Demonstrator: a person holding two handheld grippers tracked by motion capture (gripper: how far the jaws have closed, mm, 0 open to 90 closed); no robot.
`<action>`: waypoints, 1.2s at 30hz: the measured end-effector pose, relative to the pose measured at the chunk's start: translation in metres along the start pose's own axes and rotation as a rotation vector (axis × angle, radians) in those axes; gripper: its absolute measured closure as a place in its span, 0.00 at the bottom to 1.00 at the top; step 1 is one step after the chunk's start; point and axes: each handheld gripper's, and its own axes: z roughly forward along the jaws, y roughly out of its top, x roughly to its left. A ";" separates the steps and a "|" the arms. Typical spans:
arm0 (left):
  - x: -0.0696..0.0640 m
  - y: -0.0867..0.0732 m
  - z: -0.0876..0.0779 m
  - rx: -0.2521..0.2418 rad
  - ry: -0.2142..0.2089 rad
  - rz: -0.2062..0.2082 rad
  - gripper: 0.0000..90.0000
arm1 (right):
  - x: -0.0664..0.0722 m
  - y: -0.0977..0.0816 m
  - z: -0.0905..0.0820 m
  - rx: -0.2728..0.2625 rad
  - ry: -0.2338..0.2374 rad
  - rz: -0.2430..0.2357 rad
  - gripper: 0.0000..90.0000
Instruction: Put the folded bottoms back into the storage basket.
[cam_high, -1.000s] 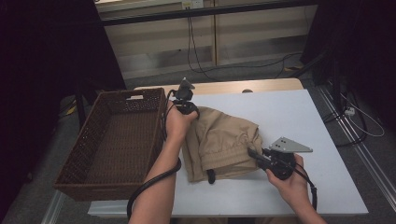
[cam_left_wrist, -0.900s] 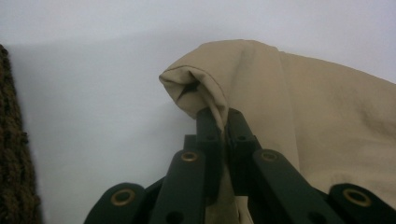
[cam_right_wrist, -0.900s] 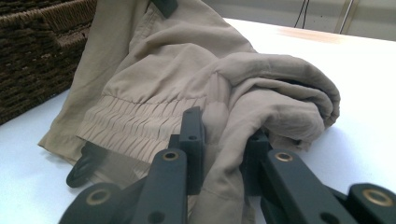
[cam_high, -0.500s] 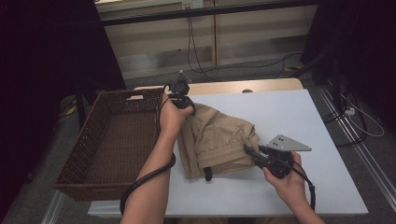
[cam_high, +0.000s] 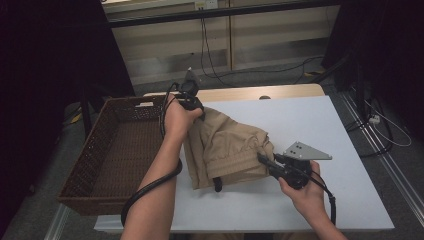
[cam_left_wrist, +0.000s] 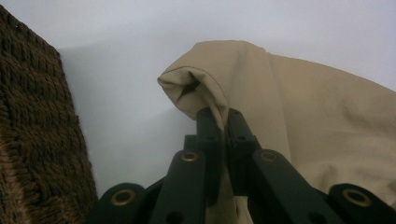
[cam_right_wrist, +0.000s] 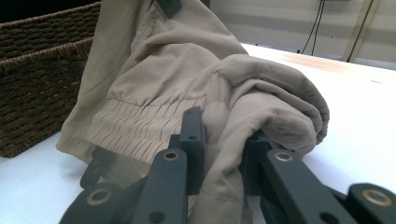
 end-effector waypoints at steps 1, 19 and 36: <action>0.000 0.001 -0.002 0.000 0.000 0.000 0.97 | 0.001 0.001 0.000 0.000 -0.001 0.001 0.86; 0.006 0.010 -0.032 -0.009 -0.018 -0.011 0.97 | 0.011 0.021 -0.001 -0.047 0.019 -0.009 0.86; 0.009 0.015 -0.057 -0.003 0.003 0.006 0.97 | 0.021 0.033 0.004 -0.067 0.032 -0.034 0.86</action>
